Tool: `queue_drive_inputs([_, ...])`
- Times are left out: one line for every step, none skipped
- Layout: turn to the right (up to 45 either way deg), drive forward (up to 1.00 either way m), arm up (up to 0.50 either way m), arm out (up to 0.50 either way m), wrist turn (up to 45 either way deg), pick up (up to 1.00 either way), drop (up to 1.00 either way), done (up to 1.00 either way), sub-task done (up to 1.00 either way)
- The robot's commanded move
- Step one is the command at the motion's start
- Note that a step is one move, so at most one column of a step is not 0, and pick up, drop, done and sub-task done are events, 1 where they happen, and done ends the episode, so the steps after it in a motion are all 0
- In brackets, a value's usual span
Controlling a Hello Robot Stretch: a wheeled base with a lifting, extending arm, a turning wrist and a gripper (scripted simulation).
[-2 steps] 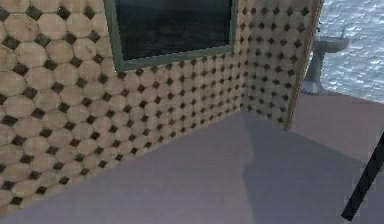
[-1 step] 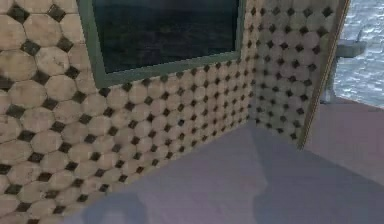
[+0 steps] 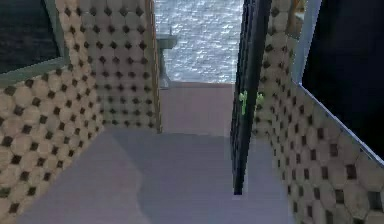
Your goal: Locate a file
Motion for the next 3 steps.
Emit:
queue_drive_inputs([0.0,1.00,0.00,0.00,0.0,0.00,0.00,0.00,0.00])
queue_drive_inputs([6.0,0.00,0.00,0.00,0.0,0.00,0.00,0.00,0.00])
queue_drive_inputs([0.0,0.15,0.00,0.00,0.0,0.00,0.00,0.00,0.00])
